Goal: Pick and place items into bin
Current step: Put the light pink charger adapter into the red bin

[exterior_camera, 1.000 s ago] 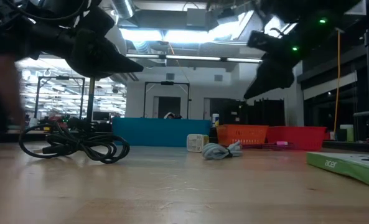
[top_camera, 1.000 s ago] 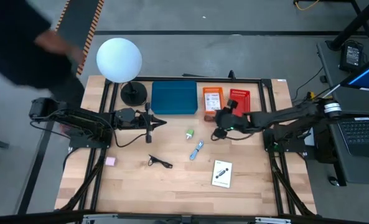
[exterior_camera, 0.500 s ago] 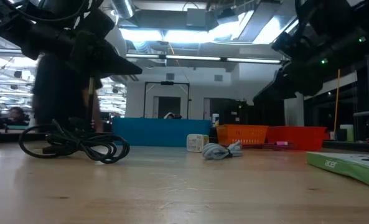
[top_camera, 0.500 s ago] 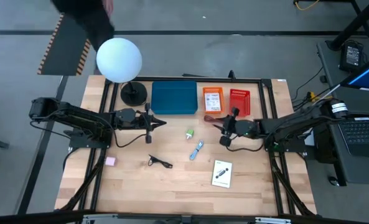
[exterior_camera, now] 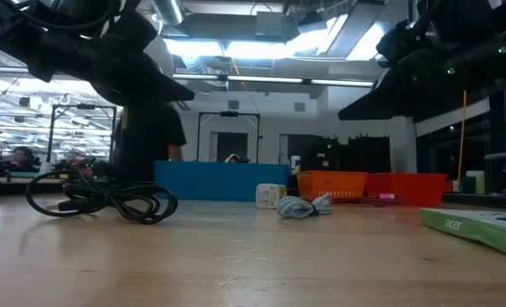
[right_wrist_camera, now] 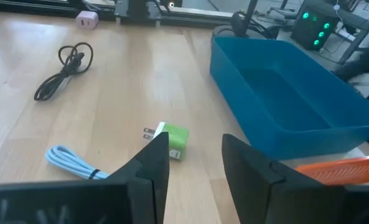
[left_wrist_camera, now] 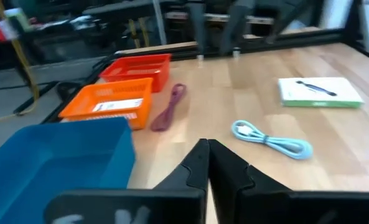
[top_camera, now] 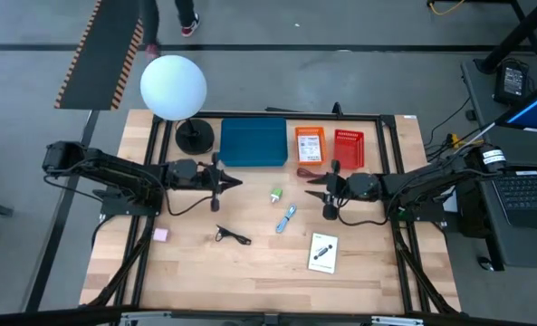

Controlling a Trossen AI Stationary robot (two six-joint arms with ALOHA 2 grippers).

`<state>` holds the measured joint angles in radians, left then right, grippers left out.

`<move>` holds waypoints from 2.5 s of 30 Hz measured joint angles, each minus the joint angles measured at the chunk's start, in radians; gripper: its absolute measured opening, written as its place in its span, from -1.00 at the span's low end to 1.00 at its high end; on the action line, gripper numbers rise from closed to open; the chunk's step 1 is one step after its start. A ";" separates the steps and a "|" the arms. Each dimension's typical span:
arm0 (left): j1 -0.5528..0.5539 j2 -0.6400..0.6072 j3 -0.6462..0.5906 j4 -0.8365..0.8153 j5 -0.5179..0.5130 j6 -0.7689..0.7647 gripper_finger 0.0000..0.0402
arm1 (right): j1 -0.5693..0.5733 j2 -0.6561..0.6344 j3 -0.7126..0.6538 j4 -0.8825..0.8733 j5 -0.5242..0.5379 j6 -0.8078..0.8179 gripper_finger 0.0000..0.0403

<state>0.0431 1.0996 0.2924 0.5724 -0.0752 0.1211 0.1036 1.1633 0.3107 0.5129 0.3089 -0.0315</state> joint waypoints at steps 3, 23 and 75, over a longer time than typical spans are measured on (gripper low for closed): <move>-0.019 0.000 0.000 0.000 -0.006 0.033 -0.98 | 0.000 0.000 0.000 0.000 0.000 0.000 -0.37; -0.085 0.000 0.000 -0.130 -0.027 -0.082 -0.99 | 0.000 0.001 0.001 0.031 0.000 -0.089 -0.96; -0.522 0.459 0.956 -1.677 -0.126 -0.922 -0.52 | -0.006 0.002 0.002 0.038 -0.026 -0.075 -0.93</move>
<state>-0.4793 1.5581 1.2480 -1.1046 -0.2009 -0.8005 0.0971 1.1648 0.3126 0.5510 0.2834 -0.1067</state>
